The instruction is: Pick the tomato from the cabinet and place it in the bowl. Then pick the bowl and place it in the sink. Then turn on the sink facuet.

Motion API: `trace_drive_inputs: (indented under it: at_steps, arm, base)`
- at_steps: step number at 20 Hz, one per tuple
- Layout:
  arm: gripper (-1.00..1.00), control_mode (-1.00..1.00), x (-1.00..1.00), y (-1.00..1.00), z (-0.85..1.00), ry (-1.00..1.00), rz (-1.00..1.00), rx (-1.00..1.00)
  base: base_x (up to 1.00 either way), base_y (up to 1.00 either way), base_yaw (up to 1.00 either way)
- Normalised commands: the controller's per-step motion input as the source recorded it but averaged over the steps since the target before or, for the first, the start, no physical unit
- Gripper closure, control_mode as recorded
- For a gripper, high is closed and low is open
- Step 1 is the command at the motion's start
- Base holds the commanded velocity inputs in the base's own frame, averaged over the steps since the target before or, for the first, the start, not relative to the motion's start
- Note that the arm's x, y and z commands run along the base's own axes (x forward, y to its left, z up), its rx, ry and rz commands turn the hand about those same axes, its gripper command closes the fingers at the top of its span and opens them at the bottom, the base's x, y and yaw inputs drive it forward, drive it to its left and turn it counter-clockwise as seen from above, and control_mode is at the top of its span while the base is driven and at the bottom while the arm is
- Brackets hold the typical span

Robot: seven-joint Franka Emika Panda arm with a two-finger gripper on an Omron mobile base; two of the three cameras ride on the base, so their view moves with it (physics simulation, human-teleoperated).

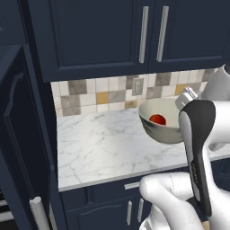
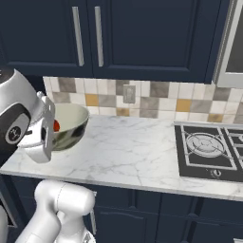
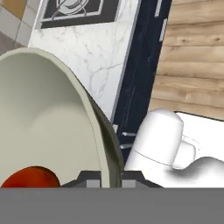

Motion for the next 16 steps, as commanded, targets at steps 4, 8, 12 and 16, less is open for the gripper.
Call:
trace_drive_inputs:
  at_steps: [4,8,12,16]
  arm:
    - [1.00,-1.00,-0.60,-0.03,0.04,-0.02,-0.08,0.10]
    - [1.00,-1.00,-0.45,-0.01,-0.02,-0.11,-0.05,0.09]
    - [1.00,-1.00,-0.31,-0.04,-0.01,-0.14,-0.05,0.07]
    - [1.00,-1.00,-0.24,-0.07,0.00,-0.09,-0.06,0.02]
  base:
    - [0.00,0.00,0.00]
    - [0.00,0.00,0.00]
    - [0.00,0.00,0.00]
    - [0.00,0.00,0.00]
